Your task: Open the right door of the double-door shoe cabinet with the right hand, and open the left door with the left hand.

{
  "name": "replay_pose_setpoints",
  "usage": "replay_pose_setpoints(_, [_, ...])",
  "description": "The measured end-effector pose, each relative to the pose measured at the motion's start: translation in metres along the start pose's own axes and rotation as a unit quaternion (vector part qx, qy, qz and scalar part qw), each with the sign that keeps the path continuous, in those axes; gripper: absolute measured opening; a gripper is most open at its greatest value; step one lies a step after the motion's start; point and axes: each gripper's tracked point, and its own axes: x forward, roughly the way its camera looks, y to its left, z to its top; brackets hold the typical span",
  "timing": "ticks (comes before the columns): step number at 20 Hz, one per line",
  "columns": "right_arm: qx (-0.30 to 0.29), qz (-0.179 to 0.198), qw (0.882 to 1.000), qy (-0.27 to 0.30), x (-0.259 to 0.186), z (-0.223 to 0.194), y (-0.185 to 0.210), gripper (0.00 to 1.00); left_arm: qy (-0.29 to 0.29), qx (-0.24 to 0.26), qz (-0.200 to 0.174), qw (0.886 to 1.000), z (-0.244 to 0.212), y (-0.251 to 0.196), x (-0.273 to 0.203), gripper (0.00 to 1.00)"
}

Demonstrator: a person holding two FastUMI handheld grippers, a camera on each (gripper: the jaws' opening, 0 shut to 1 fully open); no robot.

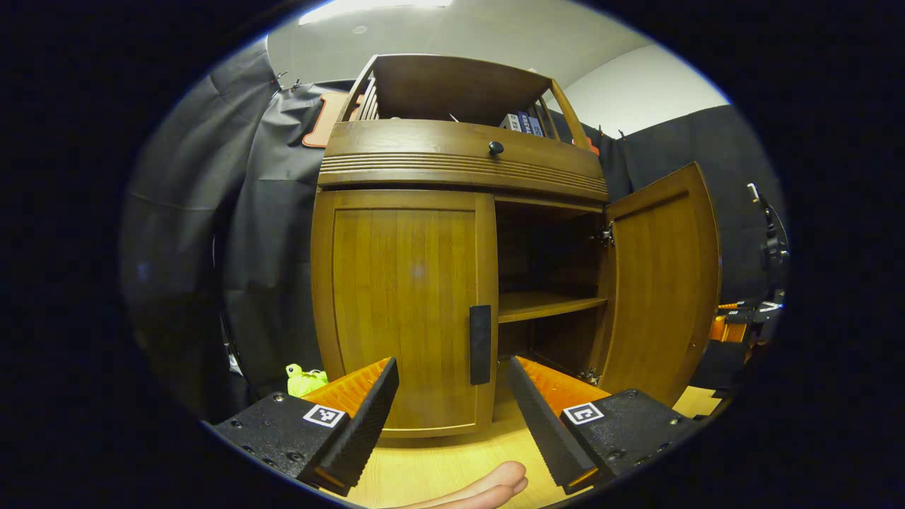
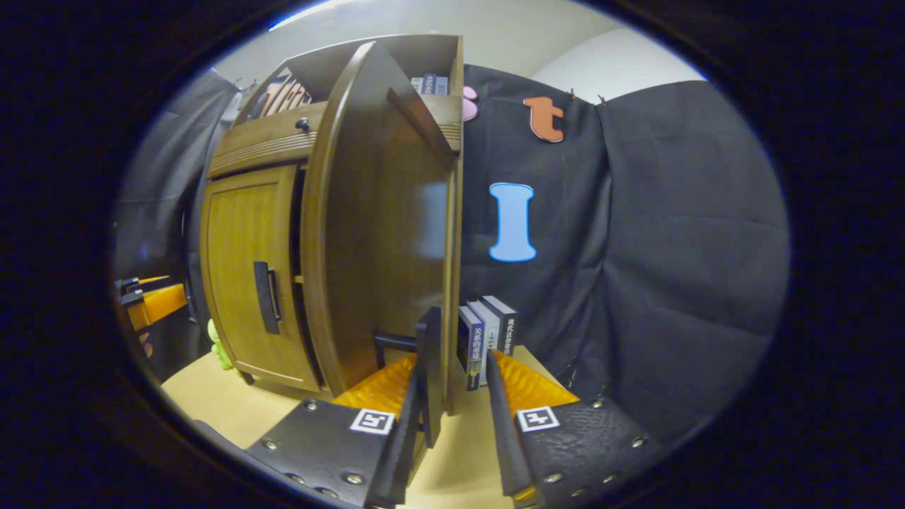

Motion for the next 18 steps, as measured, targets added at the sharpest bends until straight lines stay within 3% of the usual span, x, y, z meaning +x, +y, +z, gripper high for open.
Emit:
replay_pose_setpoints(1, [0.007,0.0,1.0,0.0,0.001,-0.001,-0.006,0.51,0.002,0.0,0.0,1.0,-0.002,0.0,0.002,0.96])
replay_pose_setpoints(5, [0.025,0.0,1.0,-0.003,0.003,-0.003,-0.037,0.96,0.013,-0.003,0.0,1.0,-0.009,-0.002,0.009,0.97])
replay_pose_setpoints(6, [0.029,0.001,1.0,-0.003,0.003,-0.002,-0.044,1.0,0.015,-0.004,0.0,1.0,-0.01,-0.003,0.011,0.96])
replay_pose_setpoints(14, [0.008,0.033,0.999,0.007,-0.006,-0.008,-0.076,1.0,0.018,-0.006,-0.007,1.0,-0.016,-0.008,0.028,0.96])
replay_pose_setpoints(18, [0.027,-0.018,0.999,0.008,-0.037,-0.024,-0.127,0.96,0.019,-0.007,-0.019,1.0,-0.02,-0.016,0.046,0.96])
